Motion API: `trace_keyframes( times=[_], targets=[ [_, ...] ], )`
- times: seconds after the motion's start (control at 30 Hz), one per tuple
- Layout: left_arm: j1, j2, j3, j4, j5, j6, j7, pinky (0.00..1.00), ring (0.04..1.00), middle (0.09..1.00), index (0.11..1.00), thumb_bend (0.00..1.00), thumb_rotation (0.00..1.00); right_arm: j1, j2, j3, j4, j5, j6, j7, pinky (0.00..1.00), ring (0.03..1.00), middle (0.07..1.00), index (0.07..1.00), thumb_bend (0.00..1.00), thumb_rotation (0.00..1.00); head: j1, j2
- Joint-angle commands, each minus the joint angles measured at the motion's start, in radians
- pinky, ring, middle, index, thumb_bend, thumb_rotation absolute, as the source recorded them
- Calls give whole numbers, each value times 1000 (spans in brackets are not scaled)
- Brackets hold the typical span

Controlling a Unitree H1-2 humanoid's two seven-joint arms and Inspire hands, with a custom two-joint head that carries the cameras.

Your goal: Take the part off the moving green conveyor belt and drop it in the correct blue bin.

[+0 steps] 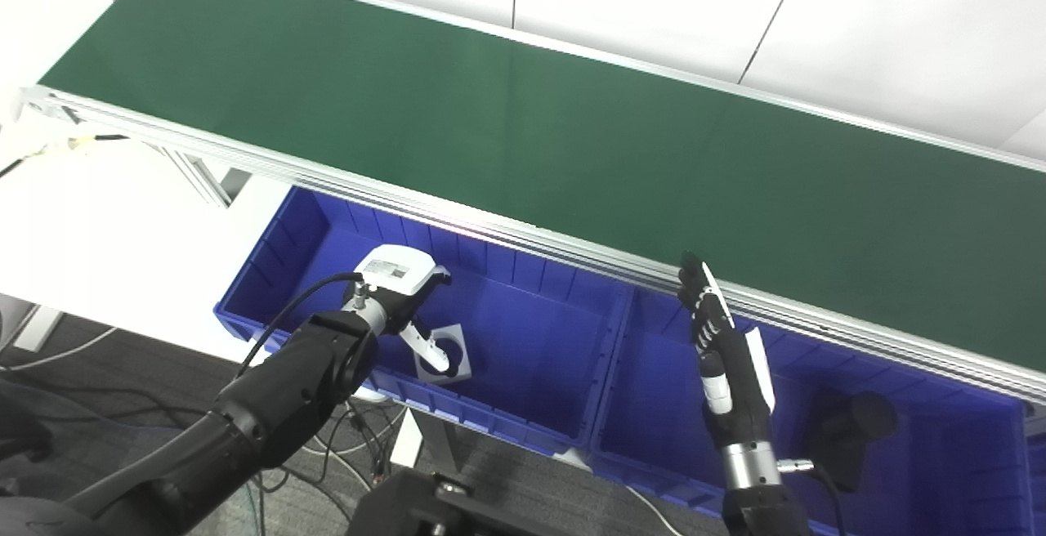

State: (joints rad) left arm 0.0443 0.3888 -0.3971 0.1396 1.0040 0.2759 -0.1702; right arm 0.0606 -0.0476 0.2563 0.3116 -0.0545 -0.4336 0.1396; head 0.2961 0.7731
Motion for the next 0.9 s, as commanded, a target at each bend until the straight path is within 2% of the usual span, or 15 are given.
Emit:
trace_keyframes(
  times=[0.0, 0.1, 0.13, 0.17, 0.23, 0.3, 0.37, 0.43, 0.57, 0.67, 0.77, 0.87],
  targets=[
    [18, -5, 36, -95, -56, -31, 51, 837, 825, 834, 820, 1000, 515, -11, 7, 1, -17, 10, -36, 2, 966, 982, 974, 957, 985, 979, 0, -5],
    [78, -53, 97, -214, -191, -56, 64, 767, 793, 810, 801, 1000, 465, -10, 4, 0, -16, 14, -36, 5, 963, 980, 972, 955, 981, 978, -3, -12],
    [93, -66, 111, -246, -227, -57, 57, 718, 787, 811, 802, 1000, 459, -10, 3, -1, -16, 14, -36, 6, 962, 978, 971, 954, 982, 978, -3, -12],
    [116, -85, 127, -291, -278, -58, 46, 614, 735, 789, 802, 1000, 451, -10, 2, -1, -14, 18, -36, 9, 963, 978, 972, 955, 983, 975, 0, -11],
    [150, -118, 150, -360, -365, -48, 21, 560, 704, 776, 801, 1000, 447, -10, -1, -2, -10, 19, -36, 12, 965, 979, 972, 955, 983, 973, 1, -14],
    [181, -150, 171, -420, -458, -30, -11, 549, 692, 760, 800, 1000, 439, -11, -4, -3, -7, 17, -36, 10, 962, 978, 972, 957, 986, 977, 2, -18],
    [206, -174, 184, -472, -529, -10, -40, 609, 725, 770, 798, 1000, 432, -12, -6, -3, -3, 18, -36, 11, 957, 976, 970, 955, 987, 978, 2, -20],
    [222, -187, 188, -521, -574, 11, -65, 697, 784, 806, 808, 1000, 474, -13, -8, -2, 0, 19, -36, 12, 951, 971, 967, 952, 978, 976, 4, -19],
    [233, -193, 197, -578, -666, 19, -98, 772, 827, 827, 817, 1000, 493, -14, -9, 0, 4, 11, -36, 5, 949, 970, 965, 953, 994, 979, 4, -21],
    [235, -191, 206, -617, -742, 48, -130, 817, 854, 846, 832, 1000, 500, -12, -8, 2, 2, 13, -36, 5, 954, 970, 965, 952, 989, 977, -4, -21],
    [233, -191, 218, -648, -827, 78, -156, 804, 857, 857, 842, 1000, 496, -10, -6, 2, 1, 15, -36, 6, 956, 971, 966, 952, 995, 977, -4, -22],
    [235, -201, 225, -660, -889, 76, -160, 789, 848, 857, 842, 1000, 481, -8, -7, 3, 1, 11, -36, 1, 958, 973, 967, 952, 993, 980, -11, -24]
  ],
)
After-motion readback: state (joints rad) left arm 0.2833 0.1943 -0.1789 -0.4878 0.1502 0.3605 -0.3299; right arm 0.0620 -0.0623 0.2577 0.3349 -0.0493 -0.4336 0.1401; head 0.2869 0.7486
